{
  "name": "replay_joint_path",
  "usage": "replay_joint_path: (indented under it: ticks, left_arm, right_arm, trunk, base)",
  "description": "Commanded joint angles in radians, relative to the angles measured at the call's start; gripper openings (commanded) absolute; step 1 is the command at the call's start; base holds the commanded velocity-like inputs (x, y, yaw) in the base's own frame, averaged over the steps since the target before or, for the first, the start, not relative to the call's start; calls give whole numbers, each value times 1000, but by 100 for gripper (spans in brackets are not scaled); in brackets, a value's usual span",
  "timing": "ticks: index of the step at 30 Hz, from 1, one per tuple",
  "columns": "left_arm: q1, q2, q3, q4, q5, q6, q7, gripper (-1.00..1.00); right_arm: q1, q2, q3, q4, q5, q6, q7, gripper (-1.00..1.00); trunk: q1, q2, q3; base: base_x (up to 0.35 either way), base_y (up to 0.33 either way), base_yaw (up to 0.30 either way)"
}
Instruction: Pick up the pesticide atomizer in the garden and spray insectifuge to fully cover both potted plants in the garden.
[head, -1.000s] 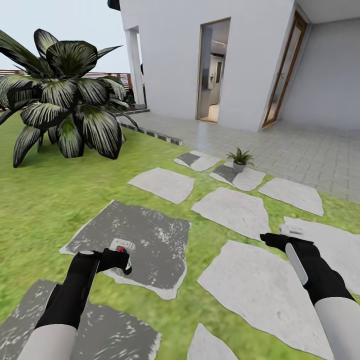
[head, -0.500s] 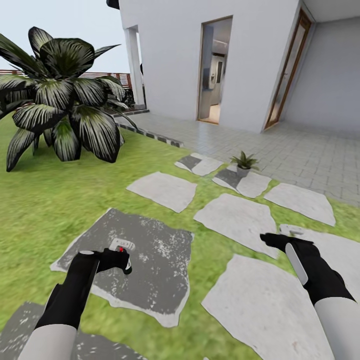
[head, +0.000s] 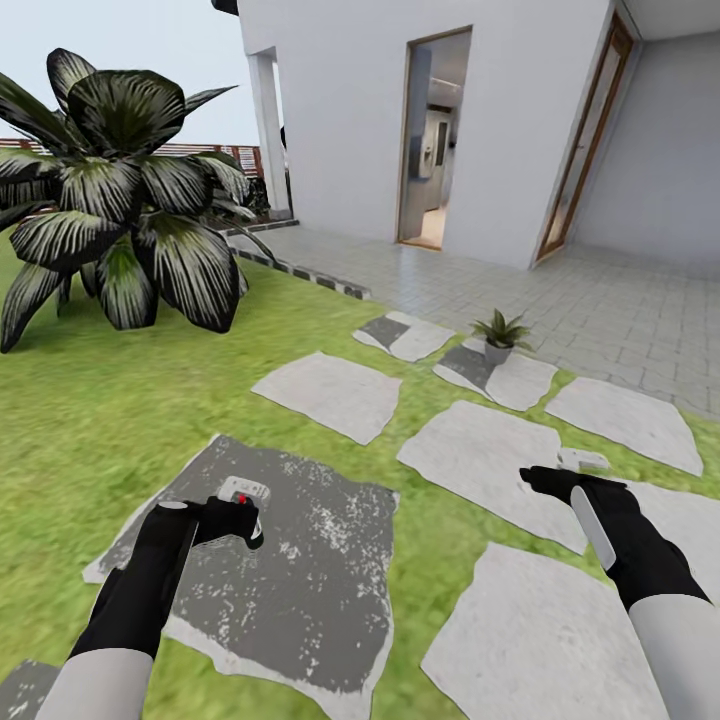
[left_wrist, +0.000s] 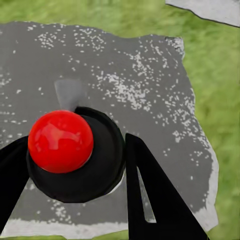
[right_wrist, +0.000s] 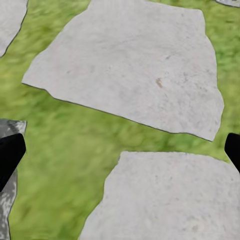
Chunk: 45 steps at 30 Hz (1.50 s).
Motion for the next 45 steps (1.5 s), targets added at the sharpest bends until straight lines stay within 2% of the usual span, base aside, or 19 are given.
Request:
replay_joint_path:
  ticks: [1,13,45]
  left_arm:
    - [-1,-1,3,-1,-10,2,-10,-100]
    - [-1,-2,3,0,-10,2,-10,-100]
    - [-1,-2,3,-1,-10,2,-10,-100]
  right_arm:
    - [0,0,1,-1,-11,4,-9,100]
    - [0,0,1,-1,-11,4,-9,100]
    - [0,0,3,-1,-10,4,-9,100]
  trunk:
    - [3,1,-1]
    - [3,1,-1]
    - [3,1,-1]
  base:
    - [347,96,0]
    - [347,96,-14]
    - [347,67,-211]
